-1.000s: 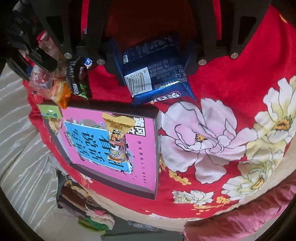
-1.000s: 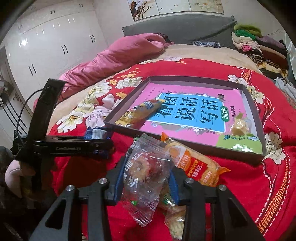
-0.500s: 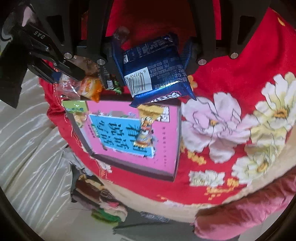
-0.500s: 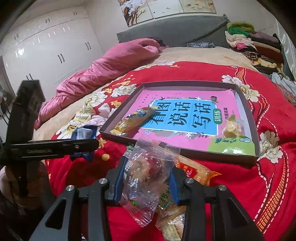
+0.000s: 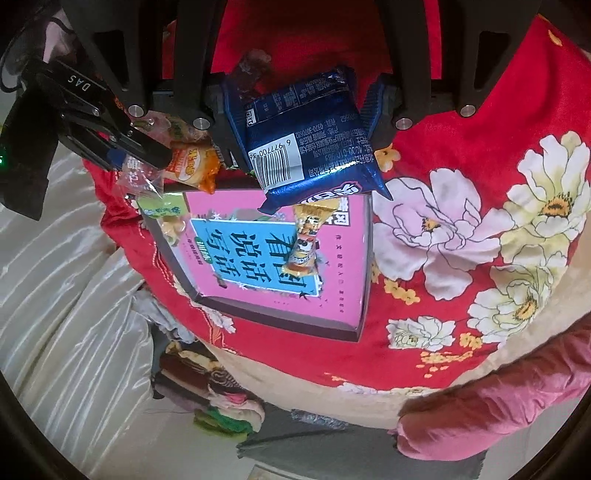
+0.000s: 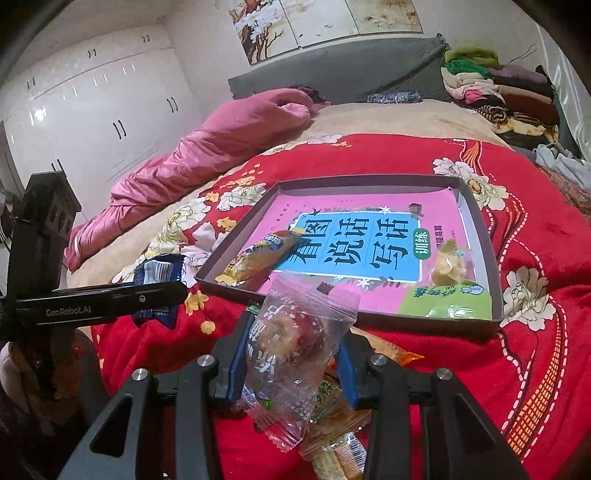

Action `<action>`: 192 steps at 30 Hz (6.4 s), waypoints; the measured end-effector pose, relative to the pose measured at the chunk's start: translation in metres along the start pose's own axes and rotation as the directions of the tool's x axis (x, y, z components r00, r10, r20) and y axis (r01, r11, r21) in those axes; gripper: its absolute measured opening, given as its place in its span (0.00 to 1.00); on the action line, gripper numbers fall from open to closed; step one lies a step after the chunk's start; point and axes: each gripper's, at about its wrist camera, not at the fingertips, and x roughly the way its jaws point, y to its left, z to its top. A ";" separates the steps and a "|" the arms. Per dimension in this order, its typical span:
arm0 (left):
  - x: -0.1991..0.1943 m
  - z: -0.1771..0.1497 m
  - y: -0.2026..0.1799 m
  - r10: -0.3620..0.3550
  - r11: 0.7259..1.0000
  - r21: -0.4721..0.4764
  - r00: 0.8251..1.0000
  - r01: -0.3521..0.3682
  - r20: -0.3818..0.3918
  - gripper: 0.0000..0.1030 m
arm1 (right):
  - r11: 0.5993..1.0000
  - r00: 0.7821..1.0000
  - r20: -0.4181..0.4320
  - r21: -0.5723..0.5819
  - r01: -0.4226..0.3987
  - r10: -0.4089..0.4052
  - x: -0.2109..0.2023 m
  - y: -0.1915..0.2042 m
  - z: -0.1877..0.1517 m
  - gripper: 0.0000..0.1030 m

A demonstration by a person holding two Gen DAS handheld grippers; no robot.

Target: Organize snacks

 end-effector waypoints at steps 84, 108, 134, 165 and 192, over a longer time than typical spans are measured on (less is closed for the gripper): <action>0.067 0.062 -0.046 -0.098 0.988 0.124 0.995 0.096 0.009 0.53 | 0.987 0.978 0.140 0.074 0.144 -0.153 0.002 -0.066 0.049 0.40; 0.099 0.063 -0.056 -0.096 0.972 0.211 0.994 0.105 -0.051 0.53 | 0.990 0.989 0.050 0.043 0.135 -0.137 0.038 -0.073 0.051 0.40; 0.119 0.048 -0.060 -0.051 0.964 0.254 0.991 0.081 -0.124 0.53 | 0.996 0.996 -0.027 -0.007 0.088 -0.088 0.058 -0.065 0.043 0.41; 0.118 0.047 -0.061 -0.046 0.962 0.261 0.991 0.077 -0.125 0.54 | 0.983 0.980 -0.076 -0.032 0.181 -0.183 0.069 -0.071 0.038 0.42; 0.118 0.047 -0.060 -0.041 0.964 0.257 0.991 0.072 -0.125 0.60 | 0.982 0.982 -0.036 0.015 0.186 -0.185 0.051 -0.079 0.042 0.46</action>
